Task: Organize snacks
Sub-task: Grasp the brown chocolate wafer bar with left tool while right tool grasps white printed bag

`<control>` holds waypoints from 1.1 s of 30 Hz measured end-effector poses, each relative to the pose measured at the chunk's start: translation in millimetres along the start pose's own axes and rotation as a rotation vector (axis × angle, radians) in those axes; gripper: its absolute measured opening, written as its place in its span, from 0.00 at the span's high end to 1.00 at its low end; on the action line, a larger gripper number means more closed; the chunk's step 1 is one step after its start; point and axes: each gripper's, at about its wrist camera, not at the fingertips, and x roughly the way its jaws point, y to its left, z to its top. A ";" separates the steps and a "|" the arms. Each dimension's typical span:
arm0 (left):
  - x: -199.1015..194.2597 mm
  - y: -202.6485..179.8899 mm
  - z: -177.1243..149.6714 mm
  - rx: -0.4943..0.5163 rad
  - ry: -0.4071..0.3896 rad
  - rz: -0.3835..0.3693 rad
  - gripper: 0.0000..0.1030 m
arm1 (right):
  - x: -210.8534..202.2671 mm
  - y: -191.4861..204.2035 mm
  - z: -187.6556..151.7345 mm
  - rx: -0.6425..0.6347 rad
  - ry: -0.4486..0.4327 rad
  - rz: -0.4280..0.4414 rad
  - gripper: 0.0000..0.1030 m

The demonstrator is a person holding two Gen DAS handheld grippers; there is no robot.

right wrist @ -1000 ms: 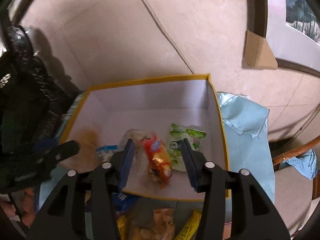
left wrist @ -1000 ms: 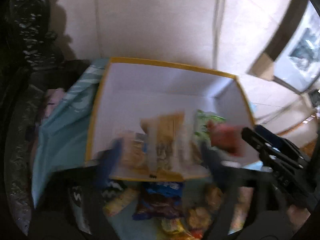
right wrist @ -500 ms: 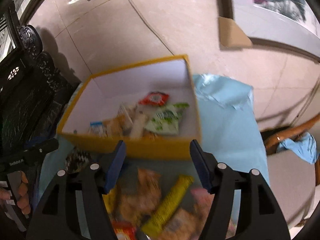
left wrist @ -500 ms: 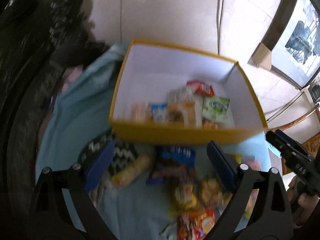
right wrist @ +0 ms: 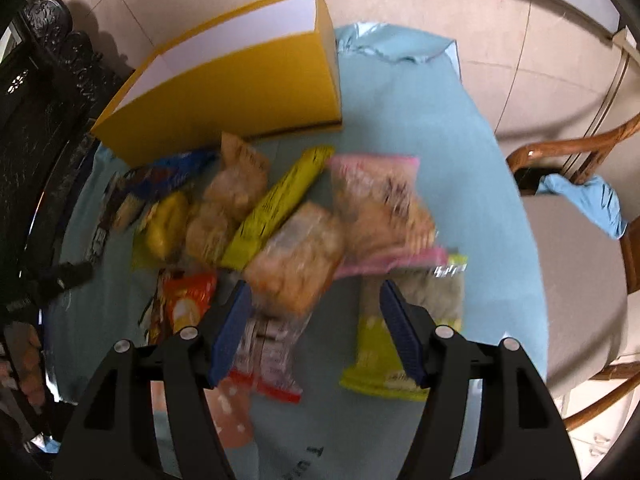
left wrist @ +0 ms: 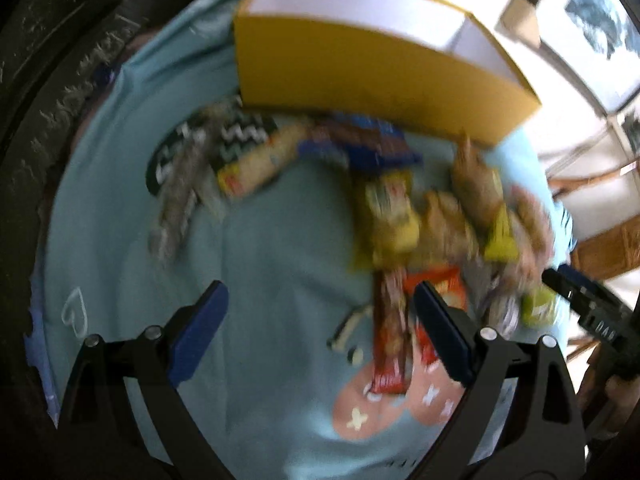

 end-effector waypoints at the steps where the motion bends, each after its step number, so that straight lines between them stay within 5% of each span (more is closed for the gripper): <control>1: 1.4 -3.0 -5.4 0.010 0.009 0.003 0.08 | -0.4 2.6 -2.6 -0.008 0.001 0.001 0.35; 33: 33.1 -40.4 -42.3 0.044 0.121 0.000 0.08 | 0.0 5.6 -38.2 0.007 0.082 0.037 0.35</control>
